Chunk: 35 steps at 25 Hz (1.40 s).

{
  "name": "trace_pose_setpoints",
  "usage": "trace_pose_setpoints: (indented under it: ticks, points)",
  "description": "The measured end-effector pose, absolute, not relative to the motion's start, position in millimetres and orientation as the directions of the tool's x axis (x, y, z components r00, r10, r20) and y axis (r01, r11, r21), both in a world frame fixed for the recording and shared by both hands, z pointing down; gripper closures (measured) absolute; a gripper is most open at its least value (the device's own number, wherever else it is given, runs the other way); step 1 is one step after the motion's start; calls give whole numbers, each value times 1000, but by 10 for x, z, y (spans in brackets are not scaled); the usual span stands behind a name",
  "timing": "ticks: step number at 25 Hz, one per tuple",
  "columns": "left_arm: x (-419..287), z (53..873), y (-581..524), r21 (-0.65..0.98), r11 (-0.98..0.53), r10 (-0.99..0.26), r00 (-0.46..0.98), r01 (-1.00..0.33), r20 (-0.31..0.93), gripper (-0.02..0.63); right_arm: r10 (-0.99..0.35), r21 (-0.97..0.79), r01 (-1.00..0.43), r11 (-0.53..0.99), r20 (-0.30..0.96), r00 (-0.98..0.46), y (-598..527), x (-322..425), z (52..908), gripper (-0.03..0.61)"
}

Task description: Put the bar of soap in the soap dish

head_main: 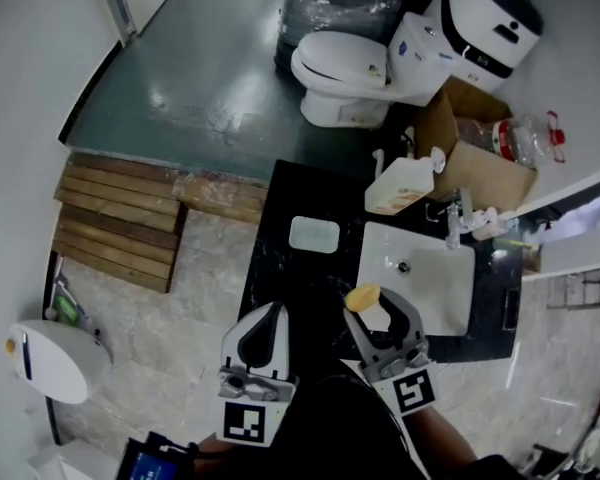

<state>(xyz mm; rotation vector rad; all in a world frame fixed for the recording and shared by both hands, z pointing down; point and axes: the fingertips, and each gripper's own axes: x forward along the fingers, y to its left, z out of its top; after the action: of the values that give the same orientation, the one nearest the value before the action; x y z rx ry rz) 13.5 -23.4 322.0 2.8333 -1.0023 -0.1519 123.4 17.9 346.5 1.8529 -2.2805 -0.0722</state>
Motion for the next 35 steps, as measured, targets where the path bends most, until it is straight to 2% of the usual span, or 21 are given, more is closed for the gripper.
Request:
trace_pose_setpoints:
  ticks: [6,14,27,35]
  points:
    - [287,3224,-292,152,-763,-640,768,-628,-39,612,-940,134,-947,291,223,-257,-74,1394,3793,407]
    - [126,3236,-552,155,-675,-732,681,-722,-21,612,-913,125,-928,350,266,-308,-382,1596,4063,407]
    - [85,3334,-662,170,-646,-754,657,-744,11,612,-866,176,-886,428,360,-347,-822,1791,4476,407]
    - [50,3359,-615,178,-641,-757,654,-747,17,612,-832,143,-885,443,432,-347,-933,1832,4798,407]
